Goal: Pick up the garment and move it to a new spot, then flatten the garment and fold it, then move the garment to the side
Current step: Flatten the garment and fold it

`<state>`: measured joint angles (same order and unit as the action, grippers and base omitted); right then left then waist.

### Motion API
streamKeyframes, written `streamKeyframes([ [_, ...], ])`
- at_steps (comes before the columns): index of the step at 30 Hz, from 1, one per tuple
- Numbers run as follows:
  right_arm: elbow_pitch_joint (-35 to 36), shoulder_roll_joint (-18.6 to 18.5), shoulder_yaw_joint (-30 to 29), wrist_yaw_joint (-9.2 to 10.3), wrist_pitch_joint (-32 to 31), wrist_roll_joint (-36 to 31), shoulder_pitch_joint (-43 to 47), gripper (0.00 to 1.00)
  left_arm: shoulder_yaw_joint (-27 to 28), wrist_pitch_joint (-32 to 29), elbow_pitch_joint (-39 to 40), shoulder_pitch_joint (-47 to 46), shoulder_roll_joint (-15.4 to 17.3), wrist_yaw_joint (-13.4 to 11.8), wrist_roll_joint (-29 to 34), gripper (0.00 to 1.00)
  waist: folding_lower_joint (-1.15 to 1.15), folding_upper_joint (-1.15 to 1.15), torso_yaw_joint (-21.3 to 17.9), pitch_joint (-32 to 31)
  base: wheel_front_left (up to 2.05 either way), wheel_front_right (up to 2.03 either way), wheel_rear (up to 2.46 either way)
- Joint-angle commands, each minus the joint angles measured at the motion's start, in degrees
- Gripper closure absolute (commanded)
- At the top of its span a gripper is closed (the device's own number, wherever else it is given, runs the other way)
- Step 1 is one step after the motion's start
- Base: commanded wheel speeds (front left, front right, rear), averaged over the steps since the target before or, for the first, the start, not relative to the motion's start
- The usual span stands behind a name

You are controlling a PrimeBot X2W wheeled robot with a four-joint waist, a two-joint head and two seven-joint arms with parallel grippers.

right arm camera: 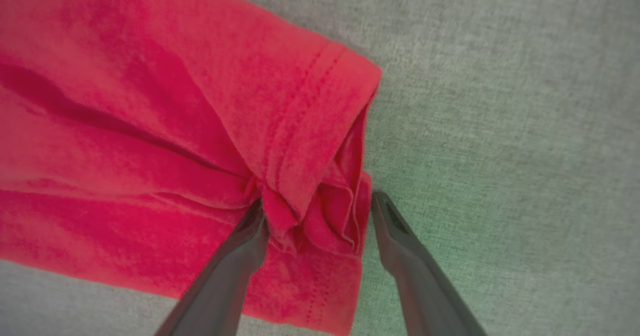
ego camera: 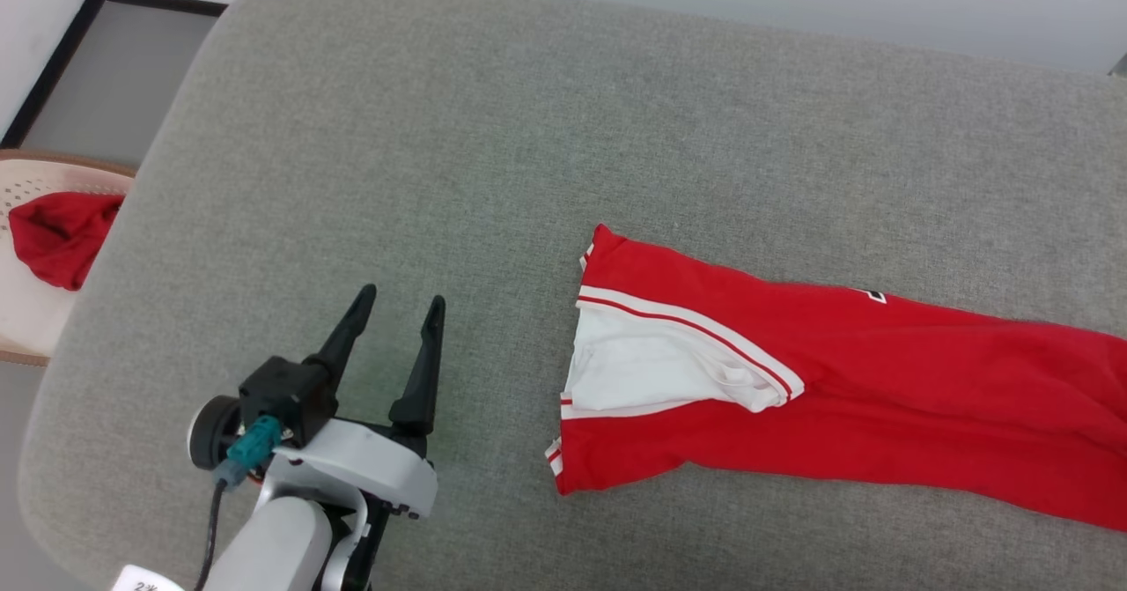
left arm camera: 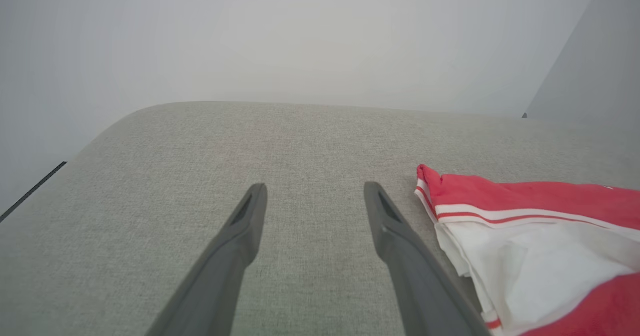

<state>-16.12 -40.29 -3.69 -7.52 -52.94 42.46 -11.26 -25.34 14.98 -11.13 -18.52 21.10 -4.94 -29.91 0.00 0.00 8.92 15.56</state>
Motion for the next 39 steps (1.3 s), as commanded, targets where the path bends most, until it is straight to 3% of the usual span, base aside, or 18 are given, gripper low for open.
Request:
streamKeyframes([
  [1, -1.59, 2.14, 1.63, 0.07, 0.34, -0.24, 0.25, 0.0, 0.6, 0.24, -0.66, -0.26, -0.53, 0.62, 1.41, 0.0, 0.0, 0.0, -0.13, 0.18, 0.0, 0.0, 0.0],
  [2, -1.85, 2.23, 1.85, 0.07, 0.39, -0.31, 0.19, 0.0, 0.91, 0.24, -1.03, -0.29, -0.8, 1.08, 1.71, 0.0, 0.0, 0.0, -0.15, 0.2, 0.0, 0.0, 0.0],
  [3, -2.03, 2.32, 2.09, 0.07, 0.39, -0.27, 0.11, 0.36, 1.29, 0.24, -1.41, -0.31, -1.04, 1.39, 1.95, 0.0, 0.0, 0.0, -0.16, 0.22, 0.0, 0.0, 0.0],
  [4, -2.15, 2.4, 2.34, 0.07, 0.42, -0.23, 0.07, 0.55, 1.65, 0.24, -1.78, -0.32, -1.25, 1.78, 2.34, 0.0, 0.0, 0.0, -0.17, 0.23, 0.0, 0.0, 0.0],
  [5, -2.24, 2.49, 2.55, 0.07, 0.42, -0.23, 0.1, 0.68, 1.91, 0.24, -2.03, -0.26, -1.52, 2.09, 2.61, 0.0, 0.0, 0.0, -0.16, 0.2, 0.0, 0.0, 0.0],
  [6, -2.38, 2.56, 2.67, 0.07, 0.6, -0.3, 0.03, 0.98, 2.15, 0.24, -2.26, -0.16, -1.84, 2.53, 2.85, 0.0, 0.0, 0.0, -0.14, 0.16, 0.0, 0.0, 0.0],
  [19, -3.53, 2.44, 0.72, 0.1, 4.57, -0.07, -1.41, 1.0, 5.88, 0.24, -3.49, 0.96, -3.68, 5.32, 5.24, 0.0, 0.0, 0.0, -1.29, 0.15, 0.0, 0.0, 0.0],
  [29, -6.68, -3.07, -9.35, 0.08, 12.89, -6.51, -3.01, 1.0, 8.87, 0.24, -2.54, 2.15, -3.96, 6.26, 6.01, 0.0, 0.0, 0.0, -5.0, 1.63, 0.0, 0.0, 0.0],
  [39, -11.61, -5.44, -19.21, 0.07, 19.73, -12.52, -4.71, 1.0, 9.62, 0.24, -1.93, 1.57, -3.1, 6.6, 6.94, 0.0, 0.0, 0.0, -7.08, 2.82, 0.0, 0.0, 0.0],
])
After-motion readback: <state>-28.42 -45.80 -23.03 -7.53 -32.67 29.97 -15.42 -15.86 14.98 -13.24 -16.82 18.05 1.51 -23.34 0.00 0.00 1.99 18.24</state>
